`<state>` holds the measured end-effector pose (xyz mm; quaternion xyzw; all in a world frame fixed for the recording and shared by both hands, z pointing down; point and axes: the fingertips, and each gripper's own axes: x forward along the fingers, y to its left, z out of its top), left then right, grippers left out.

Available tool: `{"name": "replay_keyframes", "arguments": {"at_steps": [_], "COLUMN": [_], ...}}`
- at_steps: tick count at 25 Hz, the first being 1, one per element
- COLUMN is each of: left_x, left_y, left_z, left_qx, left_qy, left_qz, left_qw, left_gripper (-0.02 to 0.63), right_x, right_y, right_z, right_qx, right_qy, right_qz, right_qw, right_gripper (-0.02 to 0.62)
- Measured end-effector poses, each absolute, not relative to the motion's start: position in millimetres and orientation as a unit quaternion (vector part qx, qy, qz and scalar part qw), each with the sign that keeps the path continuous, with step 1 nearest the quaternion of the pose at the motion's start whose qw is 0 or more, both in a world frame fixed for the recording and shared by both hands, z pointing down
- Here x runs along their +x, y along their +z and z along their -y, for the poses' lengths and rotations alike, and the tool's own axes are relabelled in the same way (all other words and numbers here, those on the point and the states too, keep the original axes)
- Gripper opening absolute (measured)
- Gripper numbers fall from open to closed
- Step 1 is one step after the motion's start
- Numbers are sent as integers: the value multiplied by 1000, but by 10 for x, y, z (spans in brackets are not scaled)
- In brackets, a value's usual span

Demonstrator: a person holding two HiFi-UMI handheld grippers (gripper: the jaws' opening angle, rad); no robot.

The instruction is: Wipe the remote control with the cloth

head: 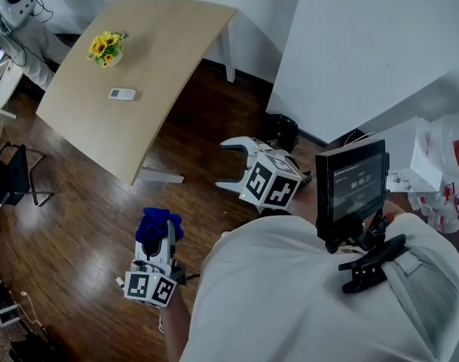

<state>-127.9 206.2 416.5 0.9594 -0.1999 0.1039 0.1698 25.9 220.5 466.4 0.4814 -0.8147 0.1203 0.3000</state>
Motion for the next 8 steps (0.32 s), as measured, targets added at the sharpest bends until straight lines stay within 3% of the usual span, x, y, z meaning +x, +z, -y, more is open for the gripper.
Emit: {"name": "replay_keyframes", "arguments": {"at_steps": [8], "left_x": [-1371], "left_y": [4222], "left_z": [-2165], "left_qx": [959], "left_qy": [104], "left_qz": [196], "left_qw": [176], "left_gripper": [109], "right_x": [156], "right_y": [4676], "right_z": [-2285], "right_qx": [479], "right_qy": [118], "right_qz": [813], "right_qw": [310], "right_gripper": [342]}}
